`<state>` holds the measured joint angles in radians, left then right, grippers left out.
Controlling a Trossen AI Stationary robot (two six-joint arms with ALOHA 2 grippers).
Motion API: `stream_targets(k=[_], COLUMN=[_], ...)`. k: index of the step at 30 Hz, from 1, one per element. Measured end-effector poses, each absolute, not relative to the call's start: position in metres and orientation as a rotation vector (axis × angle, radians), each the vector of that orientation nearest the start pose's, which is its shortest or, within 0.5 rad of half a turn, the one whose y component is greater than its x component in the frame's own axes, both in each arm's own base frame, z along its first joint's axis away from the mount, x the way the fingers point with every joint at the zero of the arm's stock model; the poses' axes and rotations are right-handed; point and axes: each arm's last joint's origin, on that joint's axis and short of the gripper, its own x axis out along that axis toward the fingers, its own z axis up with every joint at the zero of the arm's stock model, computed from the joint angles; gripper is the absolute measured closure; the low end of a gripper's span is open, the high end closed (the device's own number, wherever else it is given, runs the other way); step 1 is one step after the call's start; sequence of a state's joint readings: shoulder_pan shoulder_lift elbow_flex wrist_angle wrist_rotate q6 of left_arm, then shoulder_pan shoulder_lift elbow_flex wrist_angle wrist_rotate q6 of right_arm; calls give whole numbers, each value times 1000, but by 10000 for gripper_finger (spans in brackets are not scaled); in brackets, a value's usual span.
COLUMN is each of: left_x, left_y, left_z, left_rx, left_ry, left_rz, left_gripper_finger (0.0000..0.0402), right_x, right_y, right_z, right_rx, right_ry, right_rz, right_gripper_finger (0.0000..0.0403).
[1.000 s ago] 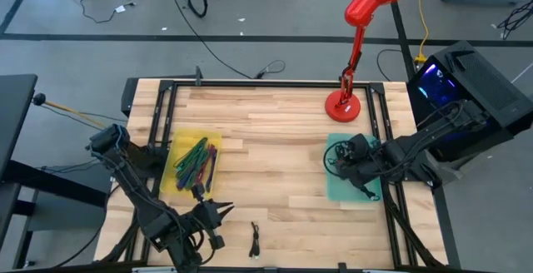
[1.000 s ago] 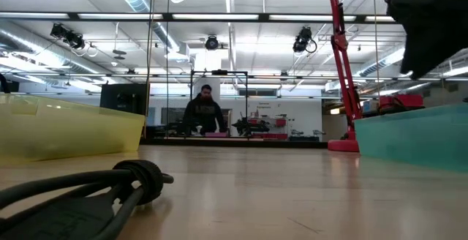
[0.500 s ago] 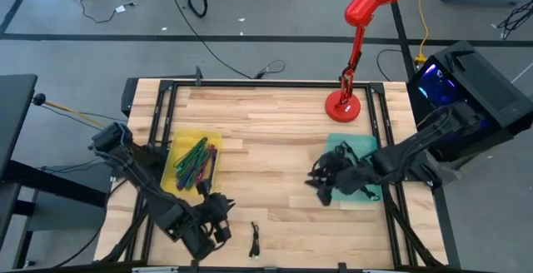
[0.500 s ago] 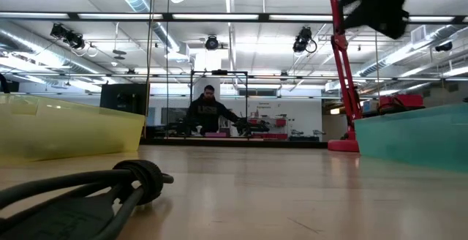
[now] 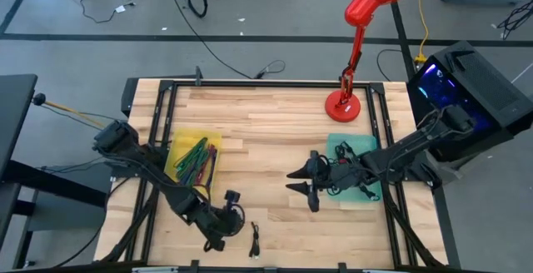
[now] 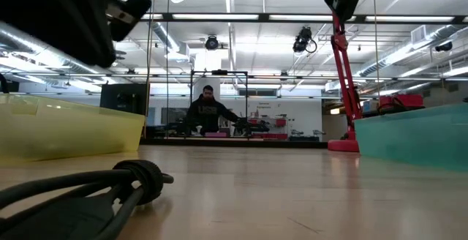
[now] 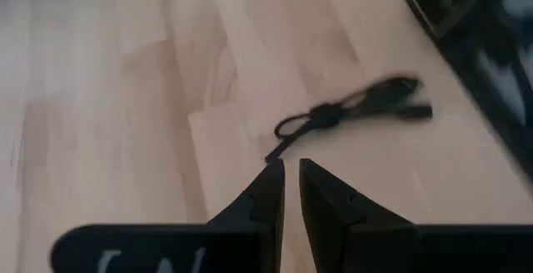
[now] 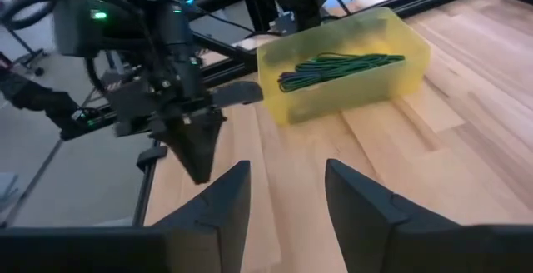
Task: Pick & Place USB Port
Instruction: Put the black charger cable into the green bin
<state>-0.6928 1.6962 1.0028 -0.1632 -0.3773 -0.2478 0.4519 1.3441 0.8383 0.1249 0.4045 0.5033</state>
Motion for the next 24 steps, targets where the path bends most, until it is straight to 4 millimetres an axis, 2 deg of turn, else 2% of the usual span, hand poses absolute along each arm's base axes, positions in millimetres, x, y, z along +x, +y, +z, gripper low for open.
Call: stream_targets(k=[4, 9, 13, 17, 21, 24], left_x=[268, 277, 285, 288, 288, 288], left_y=[-204, -200, -199, -199, -200, -201], left_z=[174, 167, 152, 140, 139, 139], left_rx=[340, 356, 378, 350, 324, 303], left_ry=[754, 730, 743, 785, 790, 796], left_rz=[-251, -225, -239, -251, -270, -286], left_gripper_finger=[356, 356, 355, 355, 350, 331], right_x=[267, 267, 267, 267, 267, 267], right_y=[117, 117, 117, 117, 117, 117], right_z=[259, 259, 259, 259, 259, 259], right_rx=[349, 349, 350, 350, 350, 350], right_ry=[356, 354, 353, 352, 351, 352], right_rz=[-39, -39, -39, -39, -40, -41], right_gripper_finger=[245, 245, 245, 244, 244, 244])
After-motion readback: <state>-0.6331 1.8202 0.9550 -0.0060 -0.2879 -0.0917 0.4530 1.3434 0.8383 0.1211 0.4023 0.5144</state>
